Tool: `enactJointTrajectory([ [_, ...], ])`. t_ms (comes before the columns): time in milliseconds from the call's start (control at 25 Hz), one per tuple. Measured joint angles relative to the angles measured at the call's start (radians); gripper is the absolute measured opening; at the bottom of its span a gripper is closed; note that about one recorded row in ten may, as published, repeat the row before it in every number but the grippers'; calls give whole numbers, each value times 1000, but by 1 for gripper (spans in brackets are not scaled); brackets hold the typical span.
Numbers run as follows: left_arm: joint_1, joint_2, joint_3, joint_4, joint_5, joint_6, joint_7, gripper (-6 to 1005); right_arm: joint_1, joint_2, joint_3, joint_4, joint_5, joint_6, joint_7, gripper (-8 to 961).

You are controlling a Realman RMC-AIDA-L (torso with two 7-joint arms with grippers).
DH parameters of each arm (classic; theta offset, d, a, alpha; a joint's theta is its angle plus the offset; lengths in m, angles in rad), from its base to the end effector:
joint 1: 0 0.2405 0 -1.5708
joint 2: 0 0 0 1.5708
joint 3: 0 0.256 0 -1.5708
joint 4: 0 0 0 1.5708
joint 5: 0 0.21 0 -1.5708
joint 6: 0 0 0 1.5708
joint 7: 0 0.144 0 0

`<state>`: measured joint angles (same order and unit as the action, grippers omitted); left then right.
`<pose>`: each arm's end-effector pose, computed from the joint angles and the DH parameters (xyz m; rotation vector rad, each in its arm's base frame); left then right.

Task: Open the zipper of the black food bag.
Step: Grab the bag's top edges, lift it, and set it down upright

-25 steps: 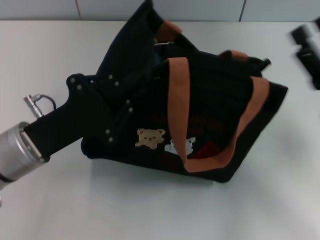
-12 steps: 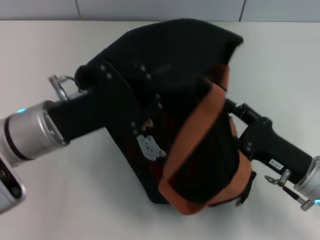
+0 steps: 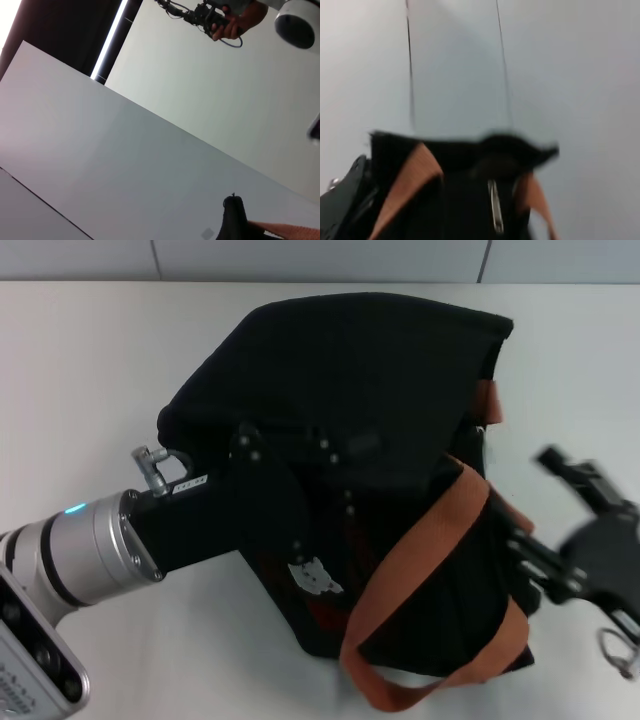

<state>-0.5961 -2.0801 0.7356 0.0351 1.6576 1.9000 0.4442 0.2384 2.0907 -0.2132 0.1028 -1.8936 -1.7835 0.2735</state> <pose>-0.2105 0.2595 -0.0476 -1.9530 1.0669 -1.0388 0.2917 0.1915 -0.0510 -2.0297 0.3153 1.1687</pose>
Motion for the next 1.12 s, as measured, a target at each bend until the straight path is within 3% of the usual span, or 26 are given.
enactJointTrajectory([
  [80,-1,0,5,-13,0,-2,14,107,-49,2,56,78,0,-73,-272,818],
  [160,-3,0,8,-35,0,-7,39,107,-51,2,60,96,-2,-83,-341,816],
  [280,-8,0,8,-63,1,-14,70,107,-29,2,51,170,-10,-73,-575,812],
  [480,-9,0,8,-71,2,-21,76,106,5,2,53,260,-6,3,-786,805],
  [1120,-18,0,8,-83,2,-25,77,103,18,2,121,302,-3,33,-921,782],
])
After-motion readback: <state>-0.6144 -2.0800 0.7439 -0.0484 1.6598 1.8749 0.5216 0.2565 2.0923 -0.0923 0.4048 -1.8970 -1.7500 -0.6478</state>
